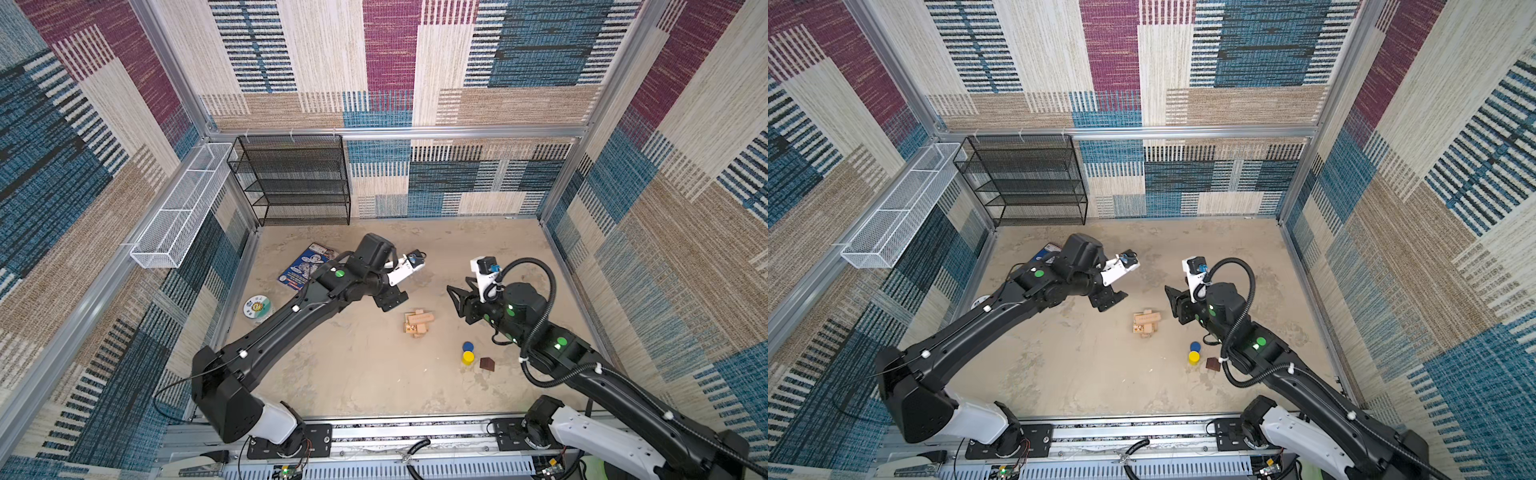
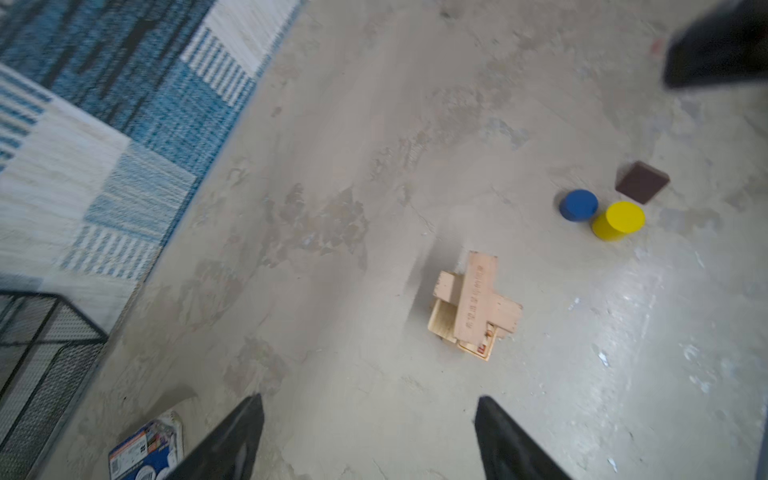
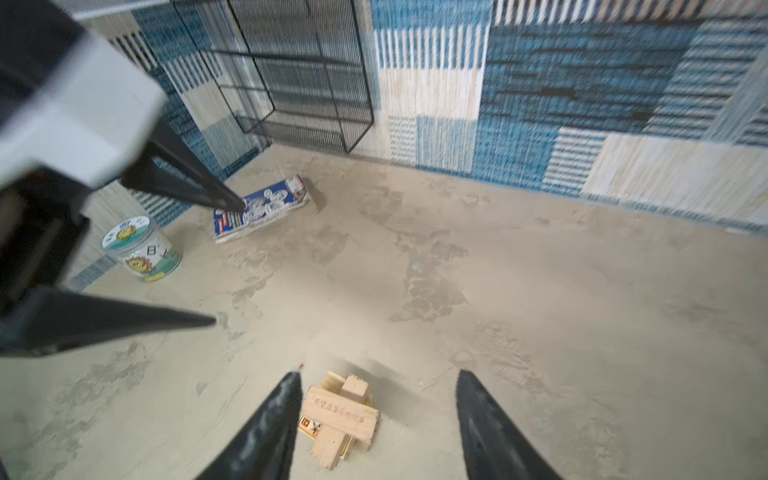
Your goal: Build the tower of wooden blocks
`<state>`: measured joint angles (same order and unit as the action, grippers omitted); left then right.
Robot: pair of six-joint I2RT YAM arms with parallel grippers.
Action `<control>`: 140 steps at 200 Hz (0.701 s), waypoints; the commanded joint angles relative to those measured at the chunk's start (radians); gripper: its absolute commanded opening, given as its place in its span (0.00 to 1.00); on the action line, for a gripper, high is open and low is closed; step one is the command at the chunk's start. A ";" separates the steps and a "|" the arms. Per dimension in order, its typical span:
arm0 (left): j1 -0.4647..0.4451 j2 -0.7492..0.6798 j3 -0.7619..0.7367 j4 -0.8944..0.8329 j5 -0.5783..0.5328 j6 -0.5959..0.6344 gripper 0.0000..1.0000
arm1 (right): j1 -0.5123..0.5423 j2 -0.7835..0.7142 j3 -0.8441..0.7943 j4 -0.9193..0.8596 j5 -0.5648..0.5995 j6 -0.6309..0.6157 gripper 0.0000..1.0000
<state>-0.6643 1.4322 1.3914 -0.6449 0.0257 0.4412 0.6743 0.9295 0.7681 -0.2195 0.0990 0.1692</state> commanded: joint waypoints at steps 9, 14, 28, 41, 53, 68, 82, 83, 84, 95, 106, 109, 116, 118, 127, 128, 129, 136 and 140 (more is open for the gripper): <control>0.115 -0.077 -0.100 0.094 0.011 -0.173 0.82 | -0.014 0.169 0.051 -0.039 -0.138 0.137 0.35; 0.132 -0.087 -0.119 0.096 0.008 -0.179 0.82 | -0.017 0.203 0.066 -0.043 -0.147 0.150 0.34; 0.172 -0.119 -0.183 0.123 -0.013 -0.191 0.82 | -0.027 0.279 0.101 -0.056 -0.151 0.172 0.34; 0.185 -0.143 -0.225 0.168 -0.047 -0.212 0.83 | -0.041 0.347 0.134 -0.082 -0.149 0.183 0.34; 0.190 -0.152 -0.236 0.187 -0.032 -0.220 0.84 | -0.058 0.404 0.164 -0.107 -0.158 0.184 0.27; 0.192 -0.144 -0.219 0.173 -0.016 -0.229 0.84 | -0.076 0.466 0.204 -0.145 -0.171 0.185 0.11; 0.192 -0.137 -0.203 0.156 -0.005 -0.240 0.84 | -0.082 0.508 0.240 -0.179 -0.161 0.184 0.08; 0.192 -0.136 -0.203 0.156 -0.006 -0.241 0.84 | -0.082 0.511 0.241 -0.181 -0.159 0.184 0.08; 0.193 -0.135 -0.201 0.156 -0.005 -0.242 0.84 | -0.084 0.513 0.243 -0.183 -0.158 0.184 0.08; 0.192 -0.136 -0.196 0.149 0.006 -0.248 0.84 | -0.085 0.537 0.260 -0.204 -0.140 0.182 0.08; 0.192 -0.136 -0.187 0.138 0.016 -0.245 0.85 | -0.085 0.552 0.267 -0.213 -0.132 0.184 0.07; 0.192 -0.136 -0.185 0.134 0.018 -0.246 0.85 | -0.085 0.554 0.266 -0.213 -0.134 0.184 0.07; 0.192 -0.135 -0.175 0.124 0.020 -0.247 0.86 | -0.085 0.564 0.267 -0.214 -0.137 0.183 0.07; 0.192 -0.133 -0.174 0.119 0.021 -0.247 0.86 | -0.086 0.567 0.267 -0.216 -0.139 0.183 0.07; 0.192 -0.131 -0.167 0.109 0.023 -0.248 0.86 | -0.086 0.584 0.274 -0.225 -0.144 0.181 0.07; 0.191 -0.132 -0.166 0.108 0.024 -0.247 0.86 | -0.087 0.586 0.275 -0.226 -0.144 0.180 0.07; 0.191 -0.133 -0.165 0.107 0.024 -0.247 0.86 | -0.087 0.587 0.275 -0.227 -0.144 0.180 0.07; 0.192 -0.134 -0.163 0.103 0.026 -0.246 0.86 | -0.087 0.600 0.284 -0.235 -0.147 0.179 0.07; 0.192 -0.135 -0.163 0.102 0.028 -0.247 0.86 | -0.086 0.606 0.287 -0.239 -0.147 0.178 0.07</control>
<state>-0.4736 1.2976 1.2144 -0.5144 0.0319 0.2161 0.5892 1.5059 1.0340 -0.4240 -0.0444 0.3405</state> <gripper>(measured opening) 0.864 0.072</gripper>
